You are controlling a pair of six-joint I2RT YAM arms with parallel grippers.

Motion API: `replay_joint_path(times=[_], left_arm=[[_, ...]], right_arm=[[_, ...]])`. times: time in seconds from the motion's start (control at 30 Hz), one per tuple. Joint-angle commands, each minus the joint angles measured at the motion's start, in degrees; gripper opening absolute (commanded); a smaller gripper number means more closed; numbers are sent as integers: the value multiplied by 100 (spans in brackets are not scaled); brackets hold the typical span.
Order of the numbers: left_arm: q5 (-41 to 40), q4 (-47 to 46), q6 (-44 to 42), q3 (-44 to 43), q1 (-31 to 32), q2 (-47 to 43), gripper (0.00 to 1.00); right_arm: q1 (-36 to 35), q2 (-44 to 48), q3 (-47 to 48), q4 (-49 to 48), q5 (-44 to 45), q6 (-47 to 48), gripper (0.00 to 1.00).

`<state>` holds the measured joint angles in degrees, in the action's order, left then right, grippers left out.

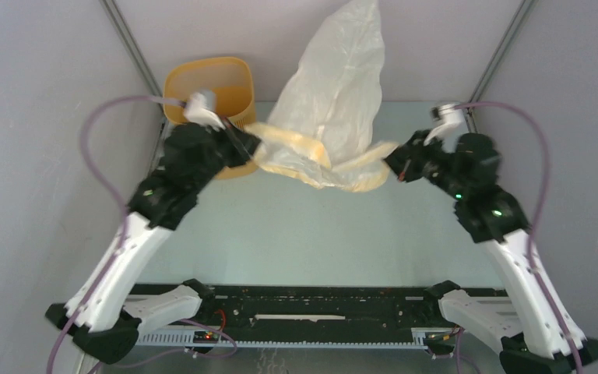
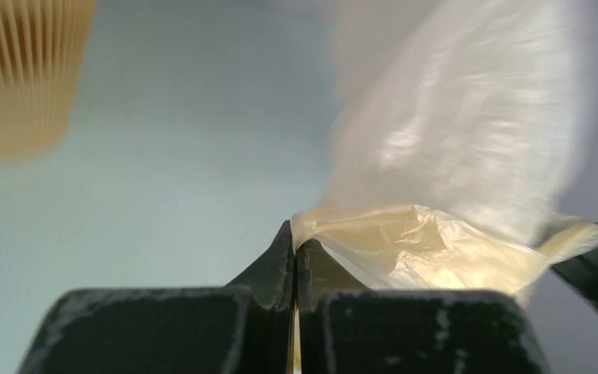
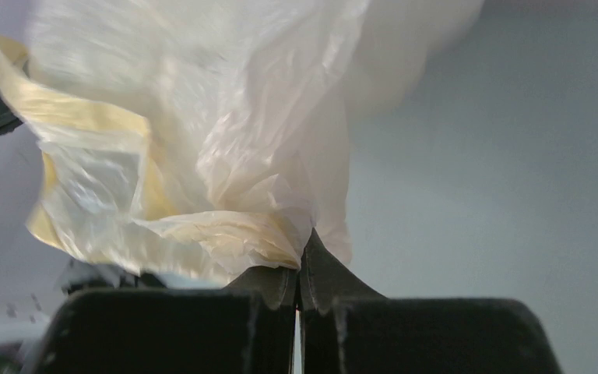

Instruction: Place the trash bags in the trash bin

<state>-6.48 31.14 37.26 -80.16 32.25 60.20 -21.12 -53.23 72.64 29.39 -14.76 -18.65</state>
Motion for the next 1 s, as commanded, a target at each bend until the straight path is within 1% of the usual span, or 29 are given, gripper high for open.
replay_joint_path(times=[0.0, 0.07, 0.1, 0.17, 0.23, 0.37, 0.47, 0.57, 0.6, 0.67, 0.73, 0.8, 0.9, 0.97], left_arm=[[801, 411, 588, 2346, -87, 75, 0], [865, 250, 657, 2765, -81, -476, 0], [822, 174, 630, 2824, -79, -754, 0], [585, 234, 494, 2671, -79, -1062, 0], [291, 498, 325, 2238, -106, -1060, 0], [203, 806, -84, 1176, -149, -800, 0], [34, 881, -112, 523, -149, -778, 0], [327, 937, -225, -39, -123, -617, 0], [431, 970, -254, -258, -83, -544, 0], [567, 1025, -321, -501, 107, -378, 0], [578, 1040, -360, -650, 424, -217, 0], [554, 1001, -343, -705, 791, -44, 0], [532, 884, -247, -742, 1316, 328, 0], [602, 879, -106, -810, 1504, 621, 0]], right_arm=[[-128, -891, -1696, 717, -846, -707, 0], [-466, -835, -1784, 857, -658, -665, 0], [-587, -720, -1778, 791, -624, -634, 0], [-572, -516, -1660, 663, -770, -633, 0], [-364, -461, -1359, 659, -941, -673, 0], [111, -661, -605, 1028, -1330, -487, 0], [310, -767, -123, 1400, -1308, -302, 0], [367, -765, 119, 1439, -1502, -377, 0], [334, -753, 136, 1348, -1613, -478, 2], [187, -746, 136, 1086, -1787, -717, 4], [-91, -766, 142, 788, -1881, -914, 6], [-437, -798, 141, 519, -1841, -1036, 9], [-743, -888, 140, 148, -1792, -1222, 12], [-931, -952, 141, -84, -1784, -1342, 15]])
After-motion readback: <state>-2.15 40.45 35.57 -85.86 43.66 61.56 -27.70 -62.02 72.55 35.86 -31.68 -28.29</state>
